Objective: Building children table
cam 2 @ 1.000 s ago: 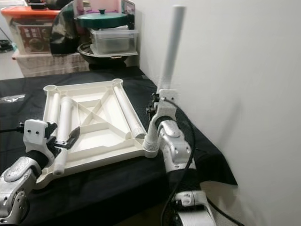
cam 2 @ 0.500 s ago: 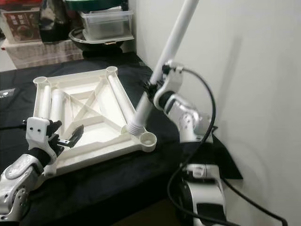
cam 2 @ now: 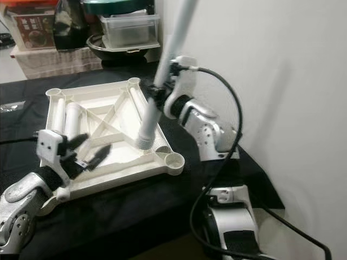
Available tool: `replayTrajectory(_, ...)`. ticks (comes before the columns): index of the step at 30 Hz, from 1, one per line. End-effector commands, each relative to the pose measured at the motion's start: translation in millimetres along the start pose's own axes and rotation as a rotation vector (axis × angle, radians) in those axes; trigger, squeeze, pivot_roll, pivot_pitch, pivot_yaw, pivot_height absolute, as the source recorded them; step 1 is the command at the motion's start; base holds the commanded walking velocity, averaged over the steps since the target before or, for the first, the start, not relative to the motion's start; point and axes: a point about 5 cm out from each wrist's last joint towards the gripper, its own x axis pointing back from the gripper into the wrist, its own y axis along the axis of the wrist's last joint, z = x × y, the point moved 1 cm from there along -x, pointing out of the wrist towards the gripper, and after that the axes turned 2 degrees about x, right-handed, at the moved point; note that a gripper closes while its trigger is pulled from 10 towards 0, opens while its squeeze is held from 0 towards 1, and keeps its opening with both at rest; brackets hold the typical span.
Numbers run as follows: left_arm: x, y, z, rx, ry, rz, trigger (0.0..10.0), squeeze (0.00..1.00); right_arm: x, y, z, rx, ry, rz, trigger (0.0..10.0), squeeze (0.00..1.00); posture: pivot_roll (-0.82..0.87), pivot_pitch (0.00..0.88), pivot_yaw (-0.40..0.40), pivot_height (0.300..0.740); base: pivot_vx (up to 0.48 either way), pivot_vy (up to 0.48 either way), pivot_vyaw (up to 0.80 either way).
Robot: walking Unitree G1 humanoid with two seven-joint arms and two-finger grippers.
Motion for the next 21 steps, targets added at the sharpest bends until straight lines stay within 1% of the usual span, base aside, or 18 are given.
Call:
replayTrajectory(1, 0.6, 0, -4.7, 0.001, -0.075, 0.030, 10.0, 0.00, -3.5, 7, 13.3, 0.013, 0.056, -0.015, 10.0, 0.00, 0.00, 0.000, -0.011, 0.740, 0.000, 0.000, 0.00)
replayTrajectory(2, -0.3, -1, -9.8, 0.006, -0.153, 0.052, 10.0, 0.00, -9.1, 10, 30.6, -0.004, 0.133, -0.013, 10.0, 0.00, 0.00, 0.000, -0.010, 0.740, 0.000, 0.000, 0.00)
replayTrajectory(3, -1.3, -1, -10.7, 0.003, -0.172, 0.061, 10.0, 0.00, -10.9, 11, 39.0, -0.007, 0.172, -0.015, 10.0, 0.00, 0.00, 0.000, -0.008, 0.740, 0.000, 0.000, 0.00)
replayTrajectory(6, -3.5, -2, -9.5, -0.012, -0.186, 0.074, 10.0, 0.00, -12.4, 11, 51.6, -0.006, 0.236, -0.023, 10.0, 0.00, 0.00, 0.000, -0.007, 0.740, 0.000, 0.000, 0.00)
replayTrajectory(7, -3.5, -2, -9.5, -0.012, -0.186, 0.074, 10.0, 0.00, -12.4, 11, 51.6, -0.006, 0.236, -0.023, 10.0, 0.00, 0.00, 0.000, -0.007, 0.740, 0.000, 0.000, 0.00)
replayTrajectory(10, -4.6, -5, -2.3, -0.039, -0.177, 0.100, 10.0, 0.00, -10.2, 14, 65.7, -0.016, 0.310, -0.032, 10.0, 0.00, 0.00, 0.000, -0.005, 0.740, 0.000, 0.000, 0.00)
replayTrajectory(12, -4.5, -6, 0.8, -0.046, -0.172, 0.106, 10.0, 0.00, -7.7, 16, 70.9, -0.016, 0.342, -0.036, 10.0, 0.00, 0.00, 0.000, -0.004, 0.740, 0.000, 0.000, 0.00)
replayTrajectory(16, -5.5, -2, 2.3, -0.049, -0.185, 0.096, 10.0, 0.00, -3.4, 14, 79.5, -0.027, 0.385, -0.021, 10.0, 0.00, -0.01, 0.000, -0.001, 0.740, 0.000, 0.000, 0.00)
replayTrajectory(18, -5.7, -2, 2.3, -0.049, -0.185, 0.094, 10.0, 0.00, -3.0, 13, 80.5, -0.028, 0.390, -0.018, 10.0, 0.00, -0.01, 0.000, -0.001, 0.740, 0.000, 0.000, 0.00)
replayTrajectory(19, -6.4, -2, 2.2, -0.046, -0.189, 0.092, 9.8, 0.00, -2.6, 11, 82.0, -0.037, 0.396, -0.014, 10.0, 0.00, -0.01, 0.000, -0.001, 0.740, 0.000, 0.000, 0.00)
replayTrajectory(20, -7.4, -1, 2.4, -0.047, -0.191, 0.087, 0.5, 0.00, -2.2, 10, 84.0, -0.047, 0.402, -0.008, 10.0, 0.00, -0.01, 0.000, -0.001, 0.740, 0.000, 0.000, 0.00)
replayTrajectory(21, -8.5, -1, 2.8, -0.049, -0.193, 0.082, 0.5, 0.00, -1.5, 8, 86.5, -0.056, 0.409, -0.002, 10.0, 0.00, -0.01, 0.000, -0.001, 0.740, 0.000, 0.000, 0.00)
